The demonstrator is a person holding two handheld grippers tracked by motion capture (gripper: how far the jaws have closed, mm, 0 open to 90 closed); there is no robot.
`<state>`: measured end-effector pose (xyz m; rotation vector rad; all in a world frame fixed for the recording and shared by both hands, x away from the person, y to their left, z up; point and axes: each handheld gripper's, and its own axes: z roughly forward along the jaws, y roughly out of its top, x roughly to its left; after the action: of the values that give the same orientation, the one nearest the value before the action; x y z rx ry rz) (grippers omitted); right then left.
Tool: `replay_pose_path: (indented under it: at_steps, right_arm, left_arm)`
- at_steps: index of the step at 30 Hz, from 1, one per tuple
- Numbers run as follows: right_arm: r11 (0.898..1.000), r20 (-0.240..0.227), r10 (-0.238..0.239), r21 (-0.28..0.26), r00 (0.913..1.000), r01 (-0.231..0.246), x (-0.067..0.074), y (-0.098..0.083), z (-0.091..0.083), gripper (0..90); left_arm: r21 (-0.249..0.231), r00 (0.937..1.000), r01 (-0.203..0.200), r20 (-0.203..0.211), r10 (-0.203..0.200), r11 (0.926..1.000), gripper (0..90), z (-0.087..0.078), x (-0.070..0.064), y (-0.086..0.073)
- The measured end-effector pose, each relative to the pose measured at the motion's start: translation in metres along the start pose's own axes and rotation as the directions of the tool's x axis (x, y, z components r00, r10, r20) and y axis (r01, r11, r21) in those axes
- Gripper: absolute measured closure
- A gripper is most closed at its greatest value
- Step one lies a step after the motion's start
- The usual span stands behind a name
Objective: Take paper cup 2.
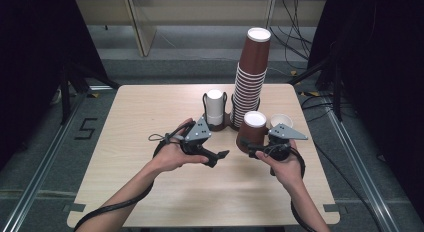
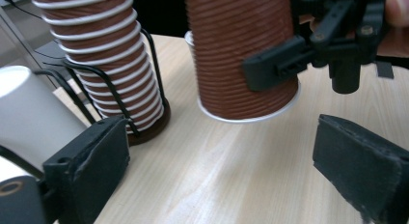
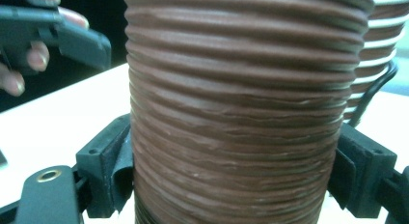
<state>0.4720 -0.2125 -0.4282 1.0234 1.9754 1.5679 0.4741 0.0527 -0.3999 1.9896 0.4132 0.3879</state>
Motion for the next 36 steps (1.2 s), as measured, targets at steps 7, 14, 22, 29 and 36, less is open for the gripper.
replay_pose_path:
  at_steps: [7,14,22,29,36]
  right_arm:
    - [0.987,0.005,0.159,-0.006,0.9872,-0.159,0.003,-0.004,0.005,16.9]
    - [0.955,0.001,0.296,-0.029,0.9552,-0.296,0.003,-0.012,0.011,16.6]
    - [0.888,-0.008,0.458,-0.047,0.8888,-0.458,0.004,-0.020,0.015,16.6]
    - [0.851,-0.038,0.519,-0.063,0.8538,-0.521,0.007,-0.026,0.019,16.6]
    - [0.838,-0.045,0.542,-0.054,0.8395,-0.543,0.012,-0.030,0.023,16.6]
  left_arm:
    - [-0.012,0.9998,0.013,-0.014,-0.013,0.9998,3.5,0.004,-0.001,-0.006]
    - [-0.013,0.9996,0.011,-0.027,-0.012,0.9999,3.0,0.006,-0.004,-0.015]
    - [-0.012,0.9992,0.034,-0.022,-0.034,0.9994,2.8,0.010,-0.007,-0.023]
    - [-0.021,0.9993,0.019,-0.032,-0.019,0.9996,0.6,0.019,-0.006,-0.026]
    - [0.005,0.9973,0.071,-0.020,-0.071,0.9974,0.0,0.030,-0.008,-0.029]
